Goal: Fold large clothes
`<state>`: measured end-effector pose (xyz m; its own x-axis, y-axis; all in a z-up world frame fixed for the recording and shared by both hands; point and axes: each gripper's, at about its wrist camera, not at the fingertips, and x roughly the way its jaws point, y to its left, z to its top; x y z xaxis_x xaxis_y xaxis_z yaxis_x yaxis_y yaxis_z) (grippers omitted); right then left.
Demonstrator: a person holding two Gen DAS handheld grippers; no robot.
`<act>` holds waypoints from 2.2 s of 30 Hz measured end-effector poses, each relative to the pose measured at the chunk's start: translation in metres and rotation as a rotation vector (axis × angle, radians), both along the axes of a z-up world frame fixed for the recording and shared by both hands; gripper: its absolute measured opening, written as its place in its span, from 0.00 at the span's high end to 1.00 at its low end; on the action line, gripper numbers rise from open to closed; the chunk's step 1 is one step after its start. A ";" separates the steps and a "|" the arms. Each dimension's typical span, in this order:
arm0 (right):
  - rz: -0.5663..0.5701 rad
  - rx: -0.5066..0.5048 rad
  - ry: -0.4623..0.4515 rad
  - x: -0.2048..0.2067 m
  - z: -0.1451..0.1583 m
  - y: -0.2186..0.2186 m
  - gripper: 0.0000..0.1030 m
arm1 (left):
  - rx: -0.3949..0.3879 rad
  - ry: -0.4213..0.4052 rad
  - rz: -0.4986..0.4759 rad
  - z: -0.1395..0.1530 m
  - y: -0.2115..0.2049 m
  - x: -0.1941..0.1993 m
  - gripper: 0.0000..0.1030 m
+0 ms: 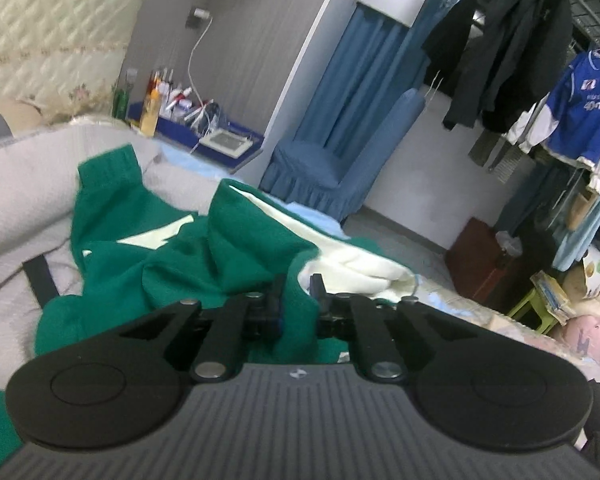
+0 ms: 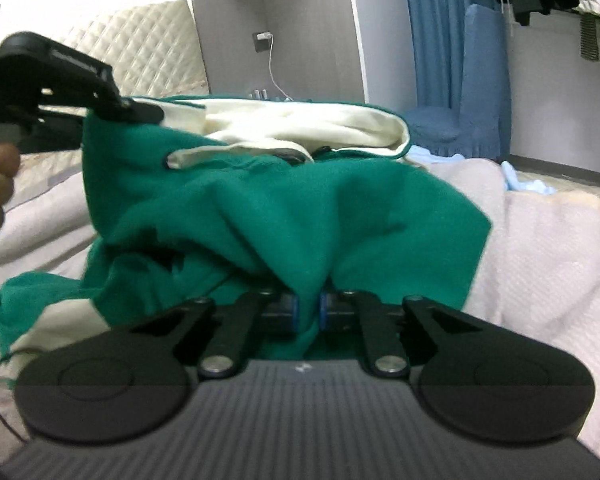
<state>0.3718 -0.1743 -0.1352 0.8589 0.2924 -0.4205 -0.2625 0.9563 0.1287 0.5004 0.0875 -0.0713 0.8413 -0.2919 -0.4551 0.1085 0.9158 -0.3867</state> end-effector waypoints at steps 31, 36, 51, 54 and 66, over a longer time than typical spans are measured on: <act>0.223 -0.170 0.194 -0.178 0.021 0.041 0.92 | -0.169 0.068 0.202 -0.061 0.031 -0.349 0.87; 0.170 -0.080 0.206 -0.182 0.024 0.028 0.86 | -0.268 0.105 0.197 -0.066 0.038 -0.349 0.64; 0.139 0.147 0.063 -0.092 0.064 0.009 0.47 | -0.296 0.135 0.237 -0.078 0.035 -0.332 0.33; 0.130 0.103 0.027 -0.055 0.060 0.022 0.47 | -0.293 0.161 0.258 -0.087 0.036 -0.321 0.33; 0.335 0.085 -0.028 -0.035 0.048 0.056 0.92 | -0.389 0.204 0.318 -0.112 0.054 -0.304 0.33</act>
